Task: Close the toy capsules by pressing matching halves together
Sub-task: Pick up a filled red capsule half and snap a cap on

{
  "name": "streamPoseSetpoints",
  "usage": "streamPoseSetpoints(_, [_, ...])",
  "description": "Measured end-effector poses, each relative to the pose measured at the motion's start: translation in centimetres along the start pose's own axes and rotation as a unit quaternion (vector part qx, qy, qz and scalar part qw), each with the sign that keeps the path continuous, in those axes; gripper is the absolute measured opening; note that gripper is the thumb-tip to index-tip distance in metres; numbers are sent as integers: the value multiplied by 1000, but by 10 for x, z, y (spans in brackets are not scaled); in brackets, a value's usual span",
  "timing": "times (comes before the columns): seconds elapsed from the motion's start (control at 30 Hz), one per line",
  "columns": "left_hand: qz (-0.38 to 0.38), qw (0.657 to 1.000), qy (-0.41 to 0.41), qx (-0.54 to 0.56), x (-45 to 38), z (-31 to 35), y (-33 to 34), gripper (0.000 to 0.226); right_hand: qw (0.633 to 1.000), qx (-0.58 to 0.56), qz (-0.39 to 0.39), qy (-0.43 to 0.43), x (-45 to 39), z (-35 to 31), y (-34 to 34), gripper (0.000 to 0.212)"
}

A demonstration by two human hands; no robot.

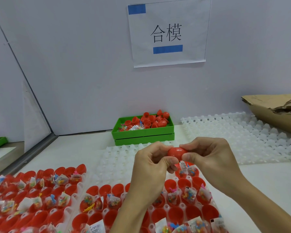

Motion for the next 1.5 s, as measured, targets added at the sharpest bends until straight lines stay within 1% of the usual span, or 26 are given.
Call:
streamPoseSetpoints(0.13, [-5,1000,6,-7,0,0,1,17,1000,-4,-6,6,0,1,0,37])
streamPoseSetpoints(0.33, [-1,1000,16,-7,-1,3,-2,20,1000,0,7,-2,-1,-1,1,26])
streamPoseSetpoints(0.63, [13,1000,6,-5,-1,2,-1,14,1000,-1,-8,-8,0,-4,1,21])
streamPoseSetpoints(0.73, [16,1000,-3,-8,-1,1,-2,14,1000,-16,-7,-10,0,-4,1,15])
streamPoseSetpoints(0.9, [16,1000,-9,-6,-1,3,-1,15,1000,-21,-5,-11,0,-4,0,18])
streamPoseSetpoints(1.03, [22,1000,-10,-9,0,3,-1,15,1000,-14,-6,-12,1,-3,1,16])
streamPoseSetpoints(1.17, [18,1000,-13,-22,0,2,-1,16,1000,0,-6,-9,1,0,1,33])
streamPoseSetpoints(1.3, [17,999,-18,-39,1,1,1,19,1000,6,-5,-7,1,2,2,44])
streamPoseSetpoints(1.5, [31,998,-14,-57,2,-2,5,24,1000,20,1,-18,0,8,6,46])
Point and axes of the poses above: each hand's wrist, its own x-axis away from the middle knuckle, its own y-axis out of the palm, z = x × y, the point moved 1 cm from there along -x, towards the middle knuckle, and after that the axes turned 2 degrees about -y, right-handed, at the moved point
